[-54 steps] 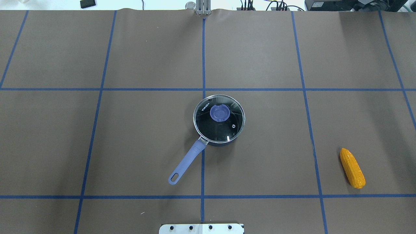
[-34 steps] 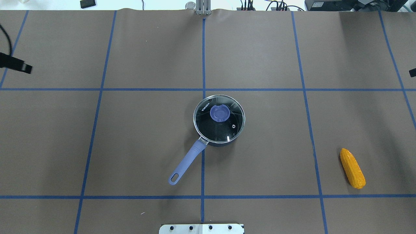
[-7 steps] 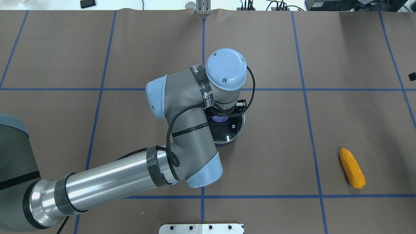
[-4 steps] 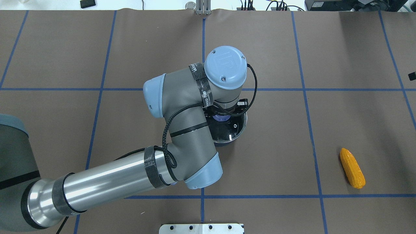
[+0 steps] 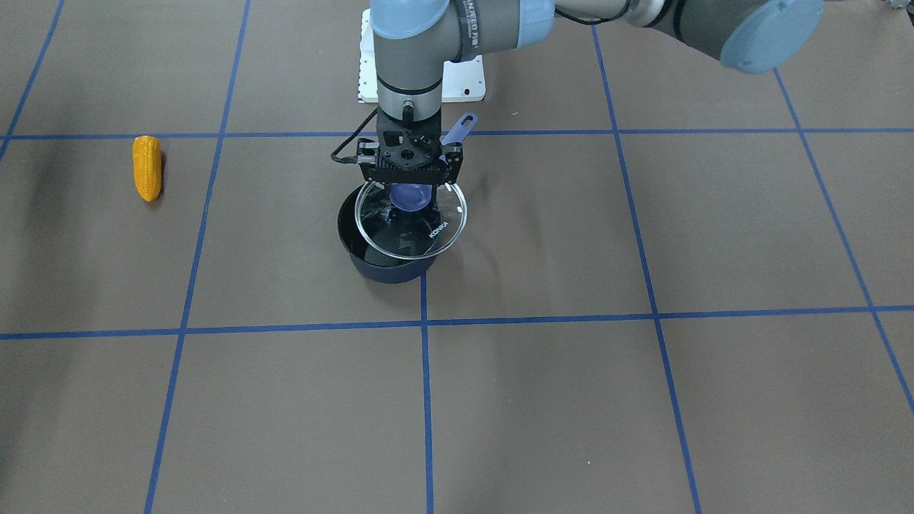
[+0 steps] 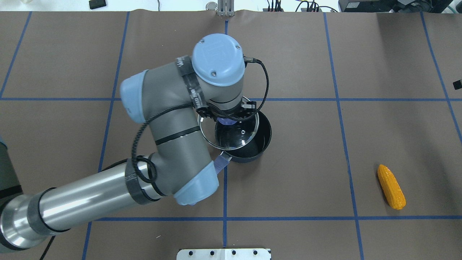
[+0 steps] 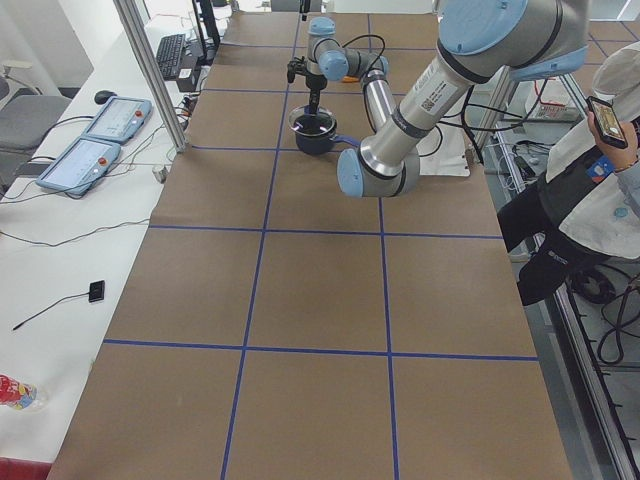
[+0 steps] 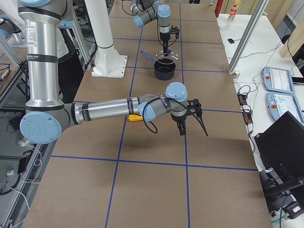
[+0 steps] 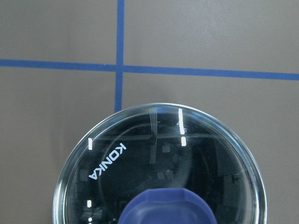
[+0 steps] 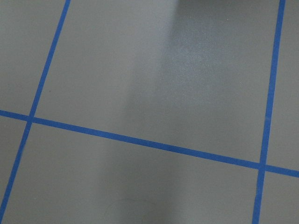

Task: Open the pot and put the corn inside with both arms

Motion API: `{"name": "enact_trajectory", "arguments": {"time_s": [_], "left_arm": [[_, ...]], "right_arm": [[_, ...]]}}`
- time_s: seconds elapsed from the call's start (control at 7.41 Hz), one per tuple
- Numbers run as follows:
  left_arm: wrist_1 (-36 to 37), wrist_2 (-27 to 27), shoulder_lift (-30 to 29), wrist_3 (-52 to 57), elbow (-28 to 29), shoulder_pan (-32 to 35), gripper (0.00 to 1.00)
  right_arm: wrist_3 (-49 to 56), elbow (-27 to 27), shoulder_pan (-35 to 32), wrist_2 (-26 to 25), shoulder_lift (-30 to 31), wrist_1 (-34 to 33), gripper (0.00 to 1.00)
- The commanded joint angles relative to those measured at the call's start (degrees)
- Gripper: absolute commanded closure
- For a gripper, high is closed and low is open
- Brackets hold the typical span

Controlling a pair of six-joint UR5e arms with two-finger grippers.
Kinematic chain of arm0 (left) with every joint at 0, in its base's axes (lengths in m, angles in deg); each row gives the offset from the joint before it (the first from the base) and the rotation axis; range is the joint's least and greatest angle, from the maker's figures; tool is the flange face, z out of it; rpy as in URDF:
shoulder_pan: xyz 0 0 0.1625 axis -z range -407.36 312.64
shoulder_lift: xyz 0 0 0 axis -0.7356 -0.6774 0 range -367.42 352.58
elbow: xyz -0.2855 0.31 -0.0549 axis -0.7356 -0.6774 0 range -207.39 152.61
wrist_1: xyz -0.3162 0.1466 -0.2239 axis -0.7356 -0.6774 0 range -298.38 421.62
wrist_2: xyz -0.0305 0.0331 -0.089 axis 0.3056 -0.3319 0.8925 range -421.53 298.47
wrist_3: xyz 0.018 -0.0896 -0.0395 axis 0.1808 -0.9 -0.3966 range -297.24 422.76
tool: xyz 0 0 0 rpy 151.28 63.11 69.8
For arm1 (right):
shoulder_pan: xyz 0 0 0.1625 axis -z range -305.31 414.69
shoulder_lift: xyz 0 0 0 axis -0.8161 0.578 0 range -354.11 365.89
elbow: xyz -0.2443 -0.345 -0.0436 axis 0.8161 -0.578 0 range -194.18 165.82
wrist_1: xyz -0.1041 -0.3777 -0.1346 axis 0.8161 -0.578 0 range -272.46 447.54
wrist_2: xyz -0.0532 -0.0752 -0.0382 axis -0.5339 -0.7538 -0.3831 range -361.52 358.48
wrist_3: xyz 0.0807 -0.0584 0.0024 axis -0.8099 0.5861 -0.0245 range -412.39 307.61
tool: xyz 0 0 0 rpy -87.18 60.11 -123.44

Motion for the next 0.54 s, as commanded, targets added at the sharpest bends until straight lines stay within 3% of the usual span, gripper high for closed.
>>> {"name": "enact_trajectory", "arguments": {"time_s": [0.0,0.27,0.4], "left_arm": [[2.0,5.8,8.2,12.6,-6.7,6.5,0.82],[1.6,7.1,19.5,26.6,-14.8,10.7,0.82],[1.3,10.6,25.8,31.9,-18.3,13.6,0.82]], "right_arm": [[-0.2,0.0,0.5,0.0,0.0,0.0,0.00],[-0.3,0.0,0.7,-0.1,0.1,0.0,0.00],[-0.4,0.0,0.7,0.0,0.1,0.1,0.00]]}}
